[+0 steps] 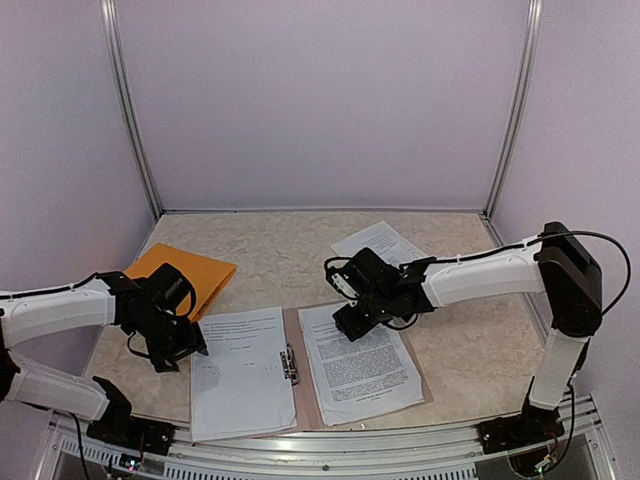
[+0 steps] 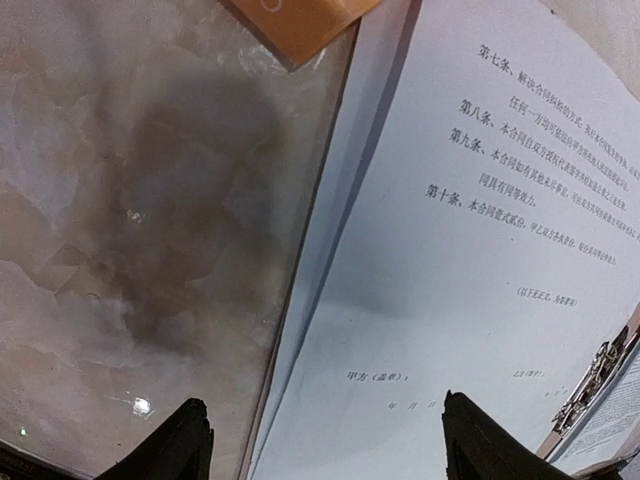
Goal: Put the files into the folder
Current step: Pick up the folder with files from the center of the board.
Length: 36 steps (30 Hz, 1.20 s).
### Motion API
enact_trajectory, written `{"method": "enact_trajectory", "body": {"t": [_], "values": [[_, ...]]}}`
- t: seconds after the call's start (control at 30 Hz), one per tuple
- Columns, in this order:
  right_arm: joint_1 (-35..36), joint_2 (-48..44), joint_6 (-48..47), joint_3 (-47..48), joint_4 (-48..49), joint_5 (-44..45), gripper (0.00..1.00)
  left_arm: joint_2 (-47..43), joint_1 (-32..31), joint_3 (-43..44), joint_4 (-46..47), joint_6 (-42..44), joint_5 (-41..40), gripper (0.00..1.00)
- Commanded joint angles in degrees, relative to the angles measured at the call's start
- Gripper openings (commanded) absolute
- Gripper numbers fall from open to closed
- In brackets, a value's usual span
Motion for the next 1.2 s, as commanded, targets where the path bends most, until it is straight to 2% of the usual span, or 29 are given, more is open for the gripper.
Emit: {"method": "enact_trajectory", "body": {"t": [0.0,0.13,0.4,0.83,1.17], "values": [[-6.1,-6.7,1.9,-5.7,-2.6,1.4,0.7,1.8,1.7,0.8,3.9,3.0,1.9,0.77],[-11.9,-10.3,1.2,-10.9,-1.3,-1.1,0.76,3.8,2.1,0.4,5.9,3.2,3.1,0.77],[-19.8,-11.2,1.3,-16.1,3.4,-11.5,0.77,4.5,1.9,-0.7,9.3,2.4,4.2,0.78],[-23.9,-6.8,5.9,-20.7,12.4,-23.8,0.73,7.2,1.2,-2.8,13.9,1.8,4.8,0.77],[-24.4,-5.6,15.6,-25.8,22.1,-32.8,0.67,14.2,-2.3,-2.2,18.7,0.6,5.4,0.74]]}}
